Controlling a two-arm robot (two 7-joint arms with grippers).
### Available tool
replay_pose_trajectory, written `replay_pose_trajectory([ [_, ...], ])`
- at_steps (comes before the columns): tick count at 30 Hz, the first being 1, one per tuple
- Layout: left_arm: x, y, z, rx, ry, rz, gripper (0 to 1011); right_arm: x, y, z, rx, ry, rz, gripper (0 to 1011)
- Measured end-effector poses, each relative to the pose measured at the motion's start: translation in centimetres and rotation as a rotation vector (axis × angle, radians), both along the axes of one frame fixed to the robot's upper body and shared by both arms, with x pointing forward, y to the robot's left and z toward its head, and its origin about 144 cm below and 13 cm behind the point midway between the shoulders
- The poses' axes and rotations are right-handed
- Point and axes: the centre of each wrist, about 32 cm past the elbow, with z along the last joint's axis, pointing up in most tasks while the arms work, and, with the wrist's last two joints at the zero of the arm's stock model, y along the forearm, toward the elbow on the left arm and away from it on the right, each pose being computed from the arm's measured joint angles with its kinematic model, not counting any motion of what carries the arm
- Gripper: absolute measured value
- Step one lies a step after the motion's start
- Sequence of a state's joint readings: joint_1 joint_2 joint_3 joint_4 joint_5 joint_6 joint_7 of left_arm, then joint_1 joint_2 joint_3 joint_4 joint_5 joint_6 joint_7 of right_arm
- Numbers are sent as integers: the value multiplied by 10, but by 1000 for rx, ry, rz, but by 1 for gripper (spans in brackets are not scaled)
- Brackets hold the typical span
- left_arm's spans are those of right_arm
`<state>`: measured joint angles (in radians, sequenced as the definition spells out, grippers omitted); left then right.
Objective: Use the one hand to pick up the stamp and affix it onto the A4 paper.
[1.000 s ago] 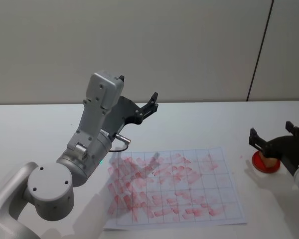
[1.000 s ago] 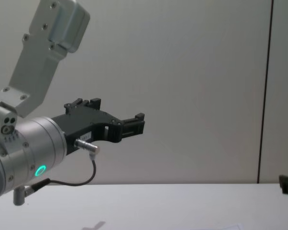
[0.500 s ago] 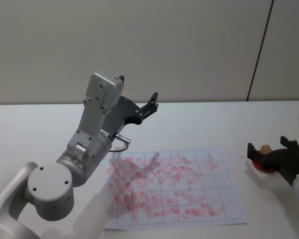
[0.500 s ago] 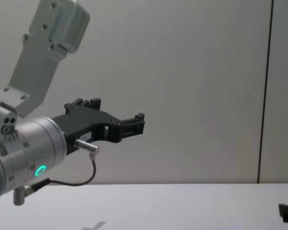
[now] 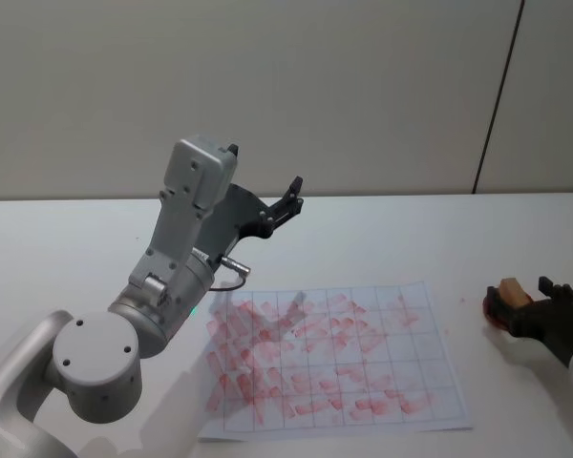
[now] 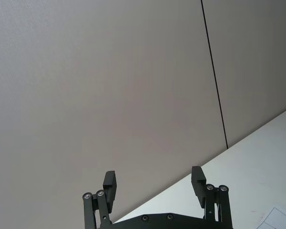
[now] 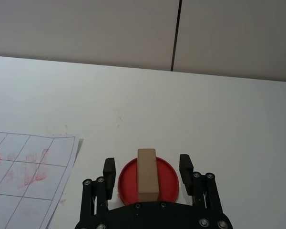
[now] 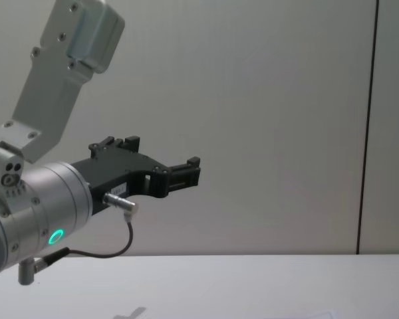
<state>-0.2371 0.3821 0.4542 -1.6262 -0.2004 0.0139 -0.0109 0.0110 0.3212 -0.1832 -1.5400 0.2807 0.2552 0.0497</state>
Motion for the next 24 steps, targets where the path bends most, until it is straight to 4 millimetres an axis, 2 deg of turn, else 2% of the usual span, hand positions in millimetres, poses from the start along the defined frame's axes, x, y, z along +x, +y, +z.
replay_pose_trajectory([
  [8,0,0,0,0,0,0,1001,-1,-3,-2,1,1,-5,597],
  [11,0,0,0,0,0,0,1001,-1,-4,-2,1,2,-6,538],
  [13,0,0,0,0,0,0,1001,-2,-4,-3,1,2,-7,444],
  [14,0,0,0,0,0,0,1001,-2,-4,-3,0,2,-7,444],
  [15,0,0,0,0,0,0,1001,-2,-4,-3,0,2,-7,376],
  [18,0,0,0,0,0,0,1001,-2,-5,-3,-1,3,-8,276],
  [21,0,0,0,0,0,0,1001,-2,-5,-3,-2,5,-10,226],
  [24,0,0,0,0,0,0,1001,-2,-5,-3,-3,8,-11,223],
])
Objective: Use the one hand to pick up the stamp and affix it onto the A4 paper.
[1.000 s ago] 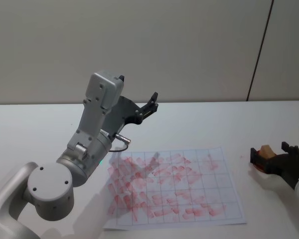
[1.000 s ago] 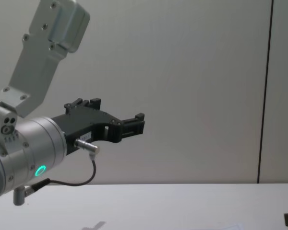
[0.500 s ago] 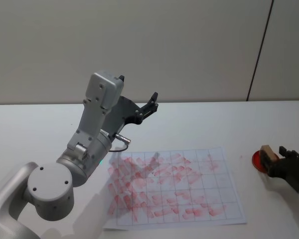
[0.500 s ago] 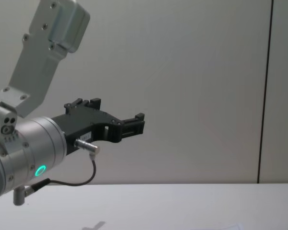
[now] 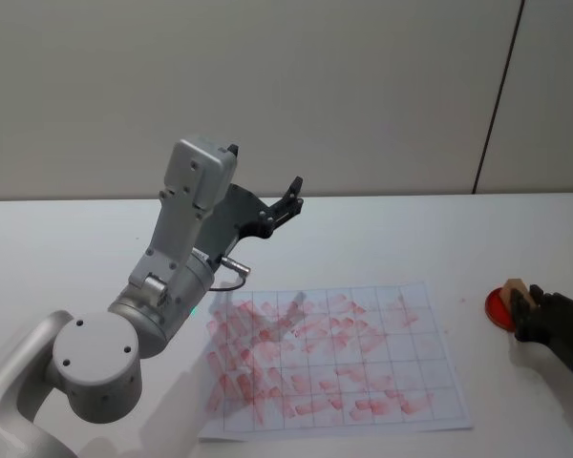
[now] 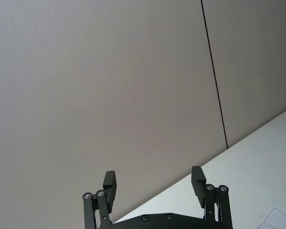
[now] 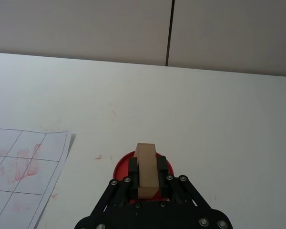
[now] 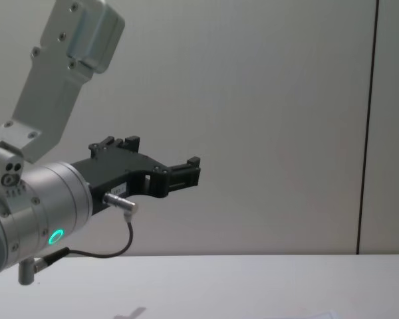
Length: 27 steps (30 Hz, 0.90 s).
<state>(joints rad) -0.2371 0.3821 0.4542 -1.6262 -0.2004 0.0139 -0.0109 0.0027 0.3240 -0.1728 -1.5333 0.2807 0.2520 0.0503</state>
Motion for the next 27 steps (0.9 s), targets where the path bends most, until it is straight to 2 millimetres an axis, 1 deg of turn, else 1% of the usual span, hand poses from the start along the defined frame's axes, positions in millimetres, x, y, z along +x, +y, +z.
replay_pose_trajectory([
  [21,0,0,0,0,0,0,1001,3,-1,-7,7,63,-28,223],
  [27,0,0,0,0,0,0,1001,3,0,-5,5,60,-27,224],
])
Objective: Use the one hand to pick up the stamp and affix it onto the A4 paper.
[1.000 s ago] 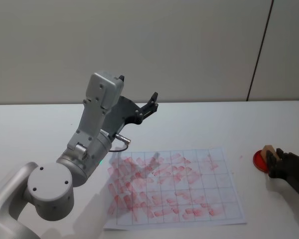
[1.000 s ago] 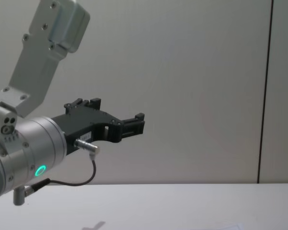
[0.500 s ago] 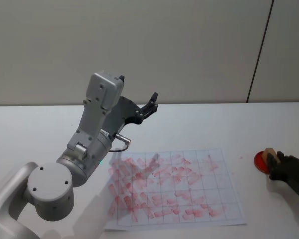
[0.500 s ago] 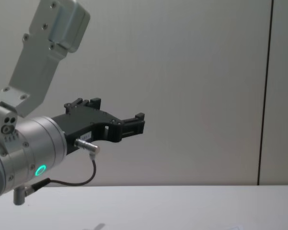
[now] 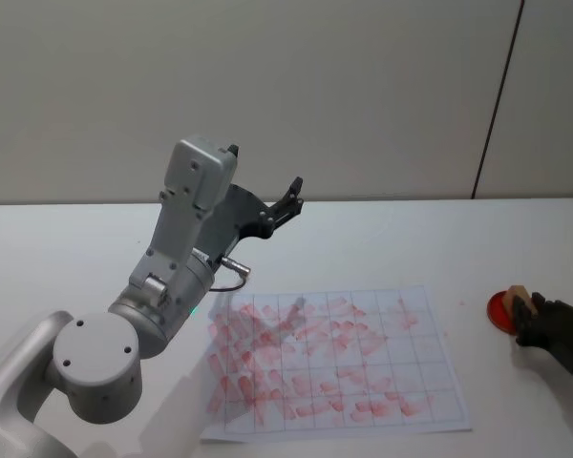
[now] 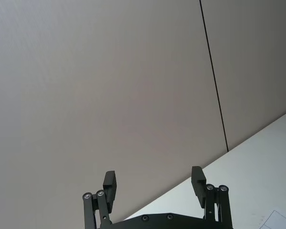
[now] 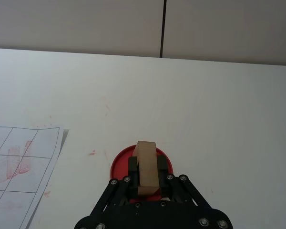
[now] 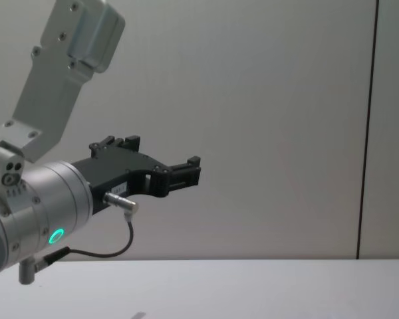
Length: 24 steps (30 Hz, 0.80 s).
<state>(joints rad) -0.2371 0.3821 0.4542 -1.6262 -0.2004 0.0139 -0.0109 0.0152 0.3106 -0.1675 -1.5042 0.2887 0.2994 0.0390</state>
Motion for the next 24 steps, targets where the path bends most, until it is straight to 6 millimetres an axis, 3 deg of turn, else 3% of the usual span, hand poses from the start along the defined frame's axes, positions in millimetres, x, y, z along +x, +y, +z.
replay_pose_trajectory([
  [12,0,0,0,0,0,0,1001,2,12,32,2,-90,41,223],
  [18,0,0,0,0,0,0,1001,5,31,64,-2,-169,100,223],
  [24,0,0,0,0,0,0,1001,6,50,80,-27,-185,154,223],
])
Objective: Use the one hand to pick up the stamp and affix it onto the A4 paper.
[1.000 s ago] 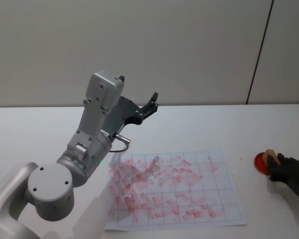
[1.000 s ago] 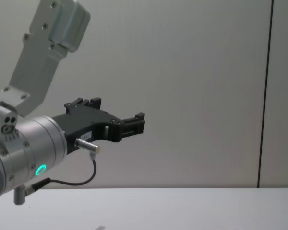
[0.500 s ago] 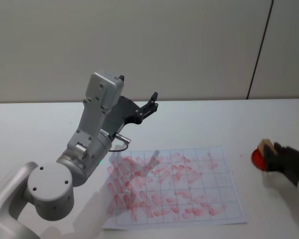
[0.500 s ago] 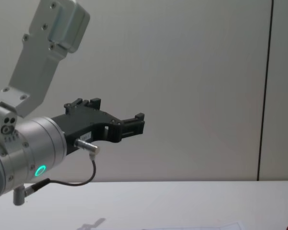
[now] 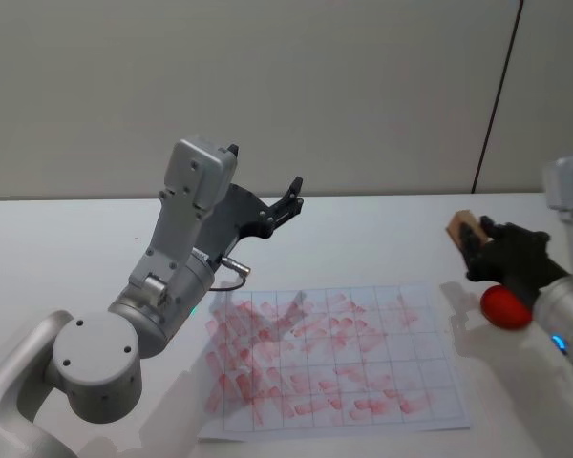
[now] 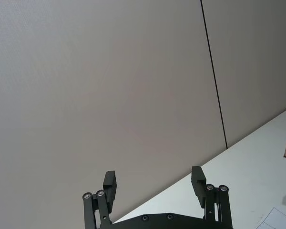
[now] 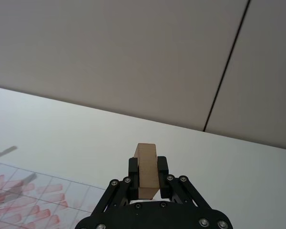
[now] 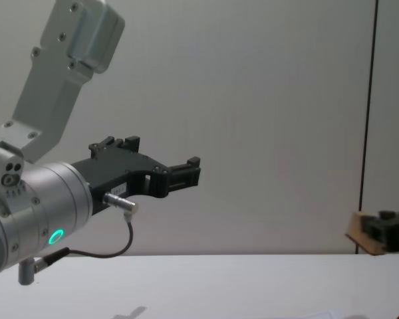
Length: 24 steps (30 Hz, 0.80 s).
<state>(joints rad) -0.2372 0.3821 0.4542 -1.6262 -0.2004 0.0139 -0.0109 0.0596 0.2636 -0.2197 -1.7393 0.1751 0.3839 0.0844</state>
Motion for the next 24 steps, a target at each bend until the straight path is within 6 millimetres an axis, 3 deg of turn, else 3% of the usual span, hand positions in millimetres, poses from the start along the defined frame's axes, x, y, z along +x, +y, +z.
replay_pose_trajectory([
  [10,0,0,0,0,0,0,1001,0,23,-1,-61,50,46,223],
  [24,0,0,0,0,0,0,1001,-1,39,-26,-120,139,81,223],
])
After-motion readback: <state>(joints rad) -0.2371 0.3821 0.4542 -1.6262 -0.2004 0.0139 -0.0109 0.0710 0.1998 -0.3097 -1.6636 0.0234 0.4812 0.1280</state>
